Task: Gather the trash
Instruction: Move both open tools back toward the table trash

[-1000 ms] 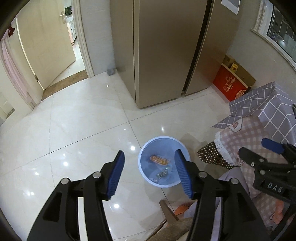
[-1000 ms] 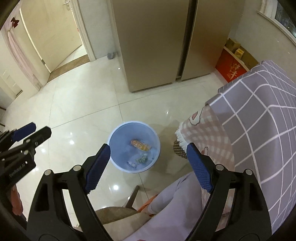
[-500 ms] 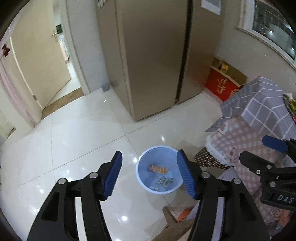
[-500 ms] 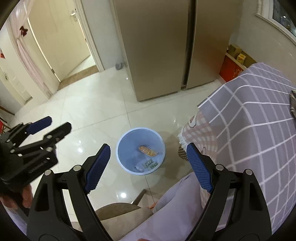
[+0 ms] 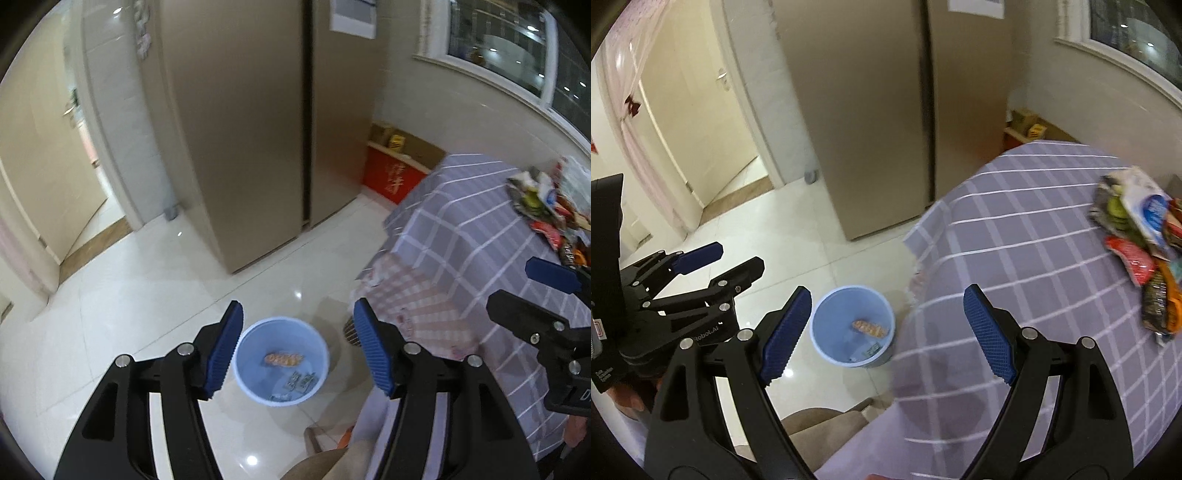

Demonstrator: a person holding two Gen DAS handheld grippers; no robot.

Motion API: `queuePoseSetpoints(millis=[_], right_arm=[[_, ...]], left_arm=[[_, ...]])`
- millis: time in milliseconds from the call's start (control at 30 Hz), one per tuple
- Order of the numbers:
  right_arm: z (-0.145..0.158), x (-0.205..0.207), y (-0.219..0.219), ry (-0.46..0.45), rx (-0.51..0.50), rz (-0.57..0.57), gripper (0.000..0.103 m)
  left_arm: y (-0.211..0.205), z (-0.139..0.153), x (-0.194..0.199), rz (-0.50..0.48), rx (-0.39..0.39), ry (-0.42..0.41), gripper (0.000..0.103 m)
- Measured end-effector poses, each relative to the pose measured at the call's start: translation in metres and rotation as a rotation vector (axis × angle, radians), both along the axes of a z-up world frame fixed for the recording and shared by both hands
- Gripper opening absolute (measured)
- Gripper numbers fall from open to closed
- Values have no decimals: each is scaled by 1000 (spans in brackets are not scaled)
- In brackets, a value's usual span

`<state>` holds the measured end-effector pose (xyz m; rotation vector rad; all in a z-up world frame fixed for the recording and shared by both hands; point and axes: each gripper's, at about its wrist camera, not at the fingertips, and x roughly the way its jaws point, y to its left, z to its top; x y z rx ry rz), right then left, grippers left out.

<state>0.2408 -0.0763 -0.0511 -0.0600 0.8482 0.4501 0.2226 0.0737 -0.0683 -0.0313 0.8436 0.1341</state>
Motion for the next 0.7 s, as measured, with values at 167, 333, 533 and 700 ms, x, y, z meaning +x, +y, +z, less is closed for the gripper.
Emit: queuePoseSetpoints(millis=[167,333,533,700], right_arm=[[9,3,-38,-18,13,-76,83],[20,3,-84,-37,17,-164,83],[26,5,-139,-41,5,-279,83],[27,10,-186,-28,-7,-372,83]], left_arm=[[-38,13,12,-83,0,-29,63],[-81,24,28,-178,-8,-54,64],[-131,33,40,-282,-28,-74,66],[-177,38,53,-384,-42,-82,69]])
